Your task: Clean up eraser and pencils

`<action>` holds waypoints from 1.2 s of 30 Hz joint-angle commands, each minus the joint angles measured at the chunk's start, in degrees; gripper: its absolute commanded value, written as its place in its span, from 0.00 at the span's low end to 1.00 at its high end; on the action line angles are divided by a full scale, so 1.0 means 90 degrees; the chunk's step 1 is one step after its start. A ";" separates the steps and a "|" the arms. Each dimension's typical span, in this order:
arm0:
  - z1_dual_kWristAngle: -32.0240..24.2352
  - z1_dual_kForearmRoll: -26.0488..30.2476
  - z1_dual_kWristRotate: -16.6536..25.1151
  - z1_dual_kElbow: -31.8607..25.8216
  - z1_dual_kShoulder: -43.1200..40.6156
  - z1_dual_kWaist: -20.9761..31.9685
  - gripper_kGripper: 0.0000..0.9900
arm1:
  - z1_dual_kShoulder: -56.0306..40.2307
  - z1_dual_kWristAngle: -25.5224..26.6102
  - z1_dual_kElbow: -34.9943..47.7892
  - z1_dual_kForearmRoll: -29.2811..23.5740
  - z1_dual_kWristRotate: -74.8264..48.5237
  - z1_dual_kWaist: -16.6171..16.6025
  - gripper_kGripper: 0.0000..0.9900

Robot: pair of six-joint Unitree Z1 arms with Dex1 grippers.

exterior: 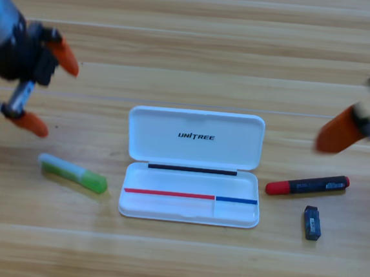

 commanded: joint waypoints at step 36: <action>-0.0168 -0.0395 -0.0667 0.0254 0.2216 0.0134 0.95 | 0.3252 0.0556 0.0242 -0.0042 0.1428 -0.0668 0.46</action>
